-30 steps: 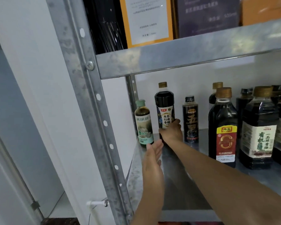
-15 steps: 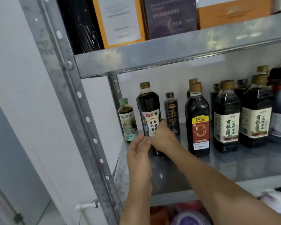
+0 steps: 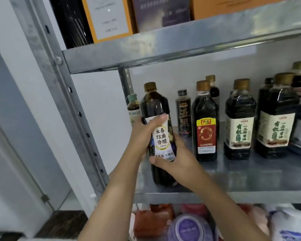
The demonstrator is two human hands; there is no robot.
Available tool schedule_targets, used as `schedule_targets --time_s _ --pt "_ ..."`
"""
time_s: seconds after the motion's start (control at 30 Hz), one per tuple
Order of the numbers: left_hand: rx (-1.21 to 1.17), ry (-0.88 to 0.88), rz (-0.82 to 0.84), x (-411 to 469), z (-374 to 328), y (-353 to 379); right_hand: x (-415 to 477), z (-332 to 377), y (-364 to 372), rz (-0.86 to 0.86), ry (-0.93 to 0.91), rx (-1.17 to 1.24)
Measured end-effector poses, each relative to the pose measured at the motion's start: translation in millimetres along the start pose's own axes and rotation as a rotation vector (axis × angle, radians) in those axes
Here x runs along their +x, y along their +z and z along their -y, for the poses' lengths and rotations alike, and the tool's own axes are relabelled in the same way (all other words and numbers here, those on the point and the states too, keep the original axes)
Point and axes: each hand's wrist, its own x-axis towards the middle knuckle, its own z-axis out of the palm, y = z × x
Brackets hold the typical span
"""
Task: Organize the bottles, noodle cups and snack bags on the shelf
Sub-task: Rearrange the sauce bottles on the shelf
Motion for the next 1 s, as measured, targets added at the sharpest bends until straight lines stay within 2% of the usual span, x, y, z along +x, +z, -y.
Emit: schedule_targets --time_s 0.1,0.27,0.43,0.67,1.0 --pt "-0.001 0.028 0.002 -3.9 -1.0 1.5 -3.0 -6.1 0.0 0.070 -0.033 0.248" --pt "0.000 0.021 -0.067 -8.4 -1.2 -2.0 -2.9 -9.2 5.7 0.022 -0.064 0.400" --pt "-0.036 -0.010 -0.076 -7.2 4.1 -6.1 -8.0 -8.2 12.2 -0.092 -0.048 0.340" --pt "-0.053 -0.029 0.057 -0.8 9.3 -2.3 -13.9 -9.1 16.2 -0.084 -0.007 0.324" --pt "-0.117 -0.038 0.160 10.0 17.9 -3.5 -16.7 -13.2 23.3 -0.186 -0.055 0.401"
